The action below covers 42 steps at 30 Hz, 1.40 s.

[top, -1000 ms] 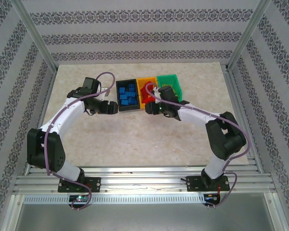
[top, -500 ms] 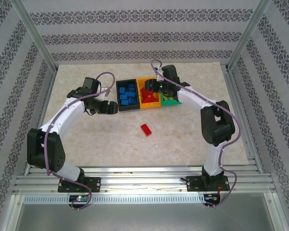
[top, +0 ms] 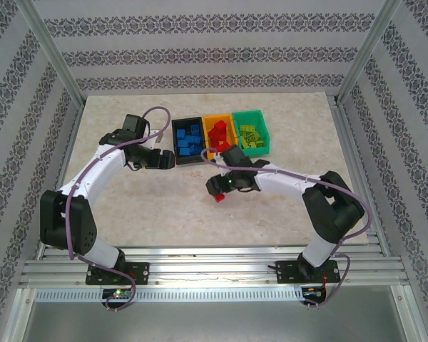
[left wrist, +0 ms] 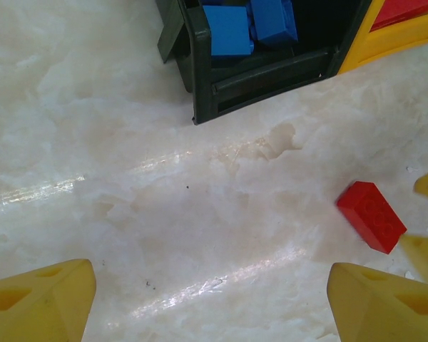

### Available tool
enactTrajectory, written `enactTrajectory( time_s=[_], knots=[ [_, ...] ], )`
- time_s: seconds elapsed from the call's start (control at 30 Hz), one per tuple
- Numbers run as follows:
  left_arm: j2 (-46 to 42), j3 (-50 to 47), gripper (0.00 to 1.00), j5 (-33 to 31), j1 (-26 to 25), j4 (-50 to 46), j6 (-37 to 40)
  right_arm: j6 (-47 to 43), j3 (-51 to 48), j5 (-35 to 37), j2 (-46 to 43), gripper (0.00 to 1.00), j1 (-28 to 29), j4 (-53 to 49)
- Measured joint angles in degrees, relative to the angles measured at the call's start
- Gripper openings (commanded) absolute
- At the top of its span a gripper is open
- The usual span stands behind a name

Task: Sort the legos into containers by color
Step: Pick up the lego from the center of the table, then place the lego in the container.

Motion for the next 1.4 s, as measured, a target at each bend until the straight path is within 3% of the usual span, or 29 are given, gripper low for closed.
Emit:
enactTrajectory(
  time_s=[0.33,0.4,0.5,0.57,0.77,0.93,1.17,1.4],
  knots=[
    [0.0,0.0,0.85,0.0,0.0,0.0,0.0,-0.7,-0.7,3.9,3.6,0.58,3.0,-1.4],
    [0.0,0.0,0.85,0.0,0.0,0.0,0.0,-0.7,-0.2,4.9,5.1,0.51,3.6,-1.5],
    [0.0,0.0,0.85,0.0,0.0,0.0,0.0,-1.0,1.3,5.9,5.9,0.31,4.0,-2.1],
    [0.0,0.0,0.85,-0.1,0.0,0.0,0.0,-1.5,1.9,6.1,6.0,0.24,4.2,-1.7],
    [0.0,0.0,0.85,0.0,0.0,0.0,0.0,-1.7,2.0,5.8,5.5,0.24,2.9,-1.1],
    [0.0,0.0,0.85,-0.1,0.0,0.0,0.0,-1.7,4.3,4.7,3.7,0.24,-2.2,-0.7],
    [0.0,0.0,0.85,-0.1,0.0,0.0,0.0,-1.6,13.7,4.2,4.1,0.26,-9.0,1.7],
    [0.0,0.0,0.85,-0.5,0.0,0.0,0.1,-2.2,26.8,7.3,12.0,0.29,-11.5,1.6]
  ],
)
